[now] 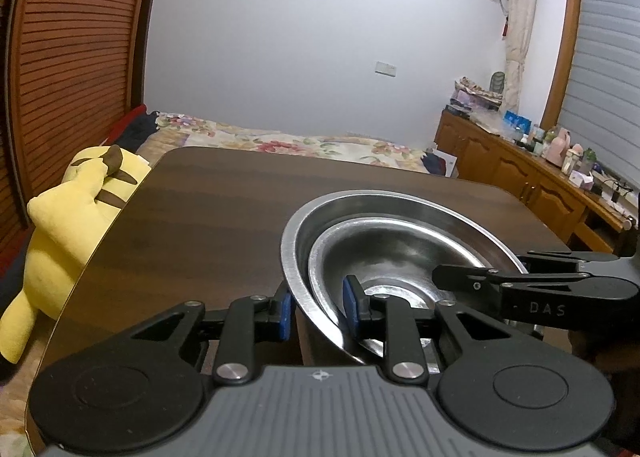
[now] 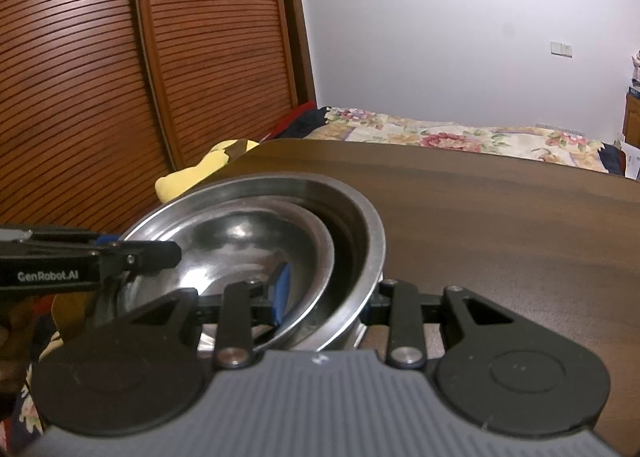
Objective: Organize plates and bowls
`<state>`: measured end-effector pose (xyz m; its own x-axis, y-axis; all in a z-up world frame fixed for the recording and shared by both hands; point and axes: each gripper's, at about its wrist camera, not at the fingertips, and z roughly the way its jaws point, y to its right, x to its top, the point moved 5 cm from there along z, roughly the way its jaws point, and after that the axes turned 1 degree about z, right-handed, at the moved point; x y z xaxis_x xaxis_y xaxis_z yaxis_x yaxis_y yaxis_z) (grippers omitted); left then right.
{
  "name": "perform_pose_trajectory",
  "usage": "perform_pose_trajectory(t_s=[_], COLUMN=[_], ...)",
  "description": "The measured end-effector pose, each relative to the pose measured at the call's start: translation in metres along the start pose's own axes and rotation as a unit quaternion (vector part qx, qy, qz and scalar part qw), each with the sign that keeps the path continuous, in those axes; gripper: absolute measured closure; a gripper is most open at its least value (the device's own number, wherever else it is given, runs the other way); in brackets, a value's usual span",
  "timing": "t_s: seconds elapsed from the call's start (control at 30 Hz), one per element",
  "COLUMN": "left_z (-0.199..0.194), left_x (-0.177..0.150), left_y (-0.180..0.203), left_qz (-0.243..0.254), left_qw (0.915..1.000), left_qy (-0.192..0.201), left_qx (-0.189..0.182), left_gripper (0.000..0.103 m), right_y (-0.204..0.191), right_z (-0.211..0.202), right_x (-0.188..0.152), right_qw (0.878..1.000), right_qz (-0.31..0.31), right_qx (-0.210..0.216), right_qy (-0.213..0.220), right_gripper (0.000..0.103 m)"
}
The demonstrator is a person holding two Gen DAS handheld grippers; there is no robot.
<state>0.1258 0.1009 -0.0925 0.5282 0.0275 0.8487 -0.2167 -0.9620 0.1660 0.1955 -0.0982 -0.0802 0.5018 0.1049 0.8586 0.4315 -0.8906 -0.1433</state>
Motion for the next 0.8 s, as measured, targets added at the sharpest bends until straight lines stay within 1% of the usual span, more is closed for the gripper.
perform_pose_trajectory(t_s=[0.1,0.2,0.27,0.37,0.43,0.5,0.6,0.63,0.67,0.7,0.73,0.77,0.8], left_z=[0.0,0.001,0.0,-0.001,-0.003,-0.007,-0.013,-0.015,-0.017,-0.02,-0.022,-0.025,-0.028], left_x=[0.0,0.0,0.0,0.002,0.003,0.005,0.012,0.015,0.018,0.021,0.024,0.027,0.03], left_y=[0.001,0.0,0.001,0.001,0.003,0.003,0.002,0.002,0.003,0.004,0.005,0.007,0.01], left_qz=[0.002,0.003,0.003,0.002,0.002,0.0,0.004,0.006,0.009,0.011,0.015,0.019,0.023], left_qw=[1.0,0.9999,0.9999,0.9999,0.9997,0.9996,0.9992,0.999,0.9988,0.9986,0.9983,0.9979,0.9974], left_qy=[-0.001,-0.001,-0.002,0.0,0.003,0.009,0.019,0.023,0.027,0.031,0.036,0.042,0.05], left_qx=[0.004,0.01,0.011,0.016,0.023,0.027,0.034,0.037,0.04,0.041,0.043,0.045,0.047], left_gripper=[0.077,0.078,0.078,0.077,0.07,0.055,0.048,0.047,0.043,0.035,0.031,0.023,0.018], right_y=[0.002,0.005,0.008,0.011,0.012,0.013,0.015,0.016,0.017,0.018,0.019,0.02,0.022], right_z=[0.0,-0.003,-0.005,-0.009,-0.012,-0.016,-0.023,-0.026,-0.029,-0.032,-0.036,-0.04,-0.042], right_x=[0.0,0.002,0.003,0.004,0.005,0.007,0.009,0.01,0.012,0.013,0.015,0.017,0.019], right_qw=[1.0,1.0,1.0,0.999,0.999,0.999,0.998,0.998,0.998,0.998,0.997,0.997,0.996], right_qz=[0.009,0.014,0.023,0.026,0.027,0.027,0.027,0.027,0.027,0.027,0.027,0.027,0.027], right_qx=[0.002,-0.009,-0.009,-0.015,-0.017,-0.021,-0.027,-0.03,-0.034,-0.037,-0.04,-0.044,-0.049], right_qy=[0.001,0.014,0.019,0.025,0.03,0.032,0.041,0.045,0.049,0.053,0.058,0.063,0.068], right_gripper=[0.066,0.061,0.055,0.055,0.054,0.053,0.05,0.047,0.044,0.042,0.038,0.035,0.031])
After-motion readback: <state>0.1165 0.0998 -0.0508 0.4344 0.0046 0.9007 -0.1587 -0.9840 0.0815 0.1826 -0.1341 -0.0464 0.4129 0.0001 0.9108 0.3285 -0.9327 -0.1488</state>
